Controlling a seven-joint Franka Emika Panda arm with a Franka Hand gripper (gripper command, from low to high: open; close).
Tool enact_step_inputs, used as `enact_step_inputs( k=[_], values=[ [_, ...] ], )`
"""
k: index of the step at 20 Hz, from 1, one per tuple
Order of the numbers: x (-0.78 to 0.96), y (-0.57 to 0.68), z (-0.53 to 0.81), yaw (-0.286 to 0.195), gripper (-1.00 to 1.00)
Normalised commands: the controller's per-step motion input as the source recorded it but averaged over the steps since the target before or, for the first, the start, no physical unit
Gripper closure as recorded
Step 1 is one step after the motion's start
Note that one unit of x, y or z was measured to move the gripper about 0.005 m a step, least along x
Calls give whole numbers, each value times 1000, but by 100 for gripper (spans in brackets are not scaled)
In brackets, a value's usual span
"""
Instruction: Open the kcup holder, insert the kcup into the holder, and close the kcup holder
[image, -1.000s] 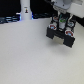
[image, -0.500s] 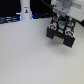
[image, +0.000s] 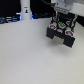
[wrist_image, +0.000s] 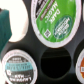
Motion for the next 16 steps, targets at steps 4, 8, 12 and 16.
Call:
enact_step_inputs(
  k=[4,8,12,16],
  values=[
    [519,-443,316,42,-100],
    [684,-521,217,0,-100],
    [759,-506,144,0,-100],
    [802,-436,70,0,-100]
  ],
)
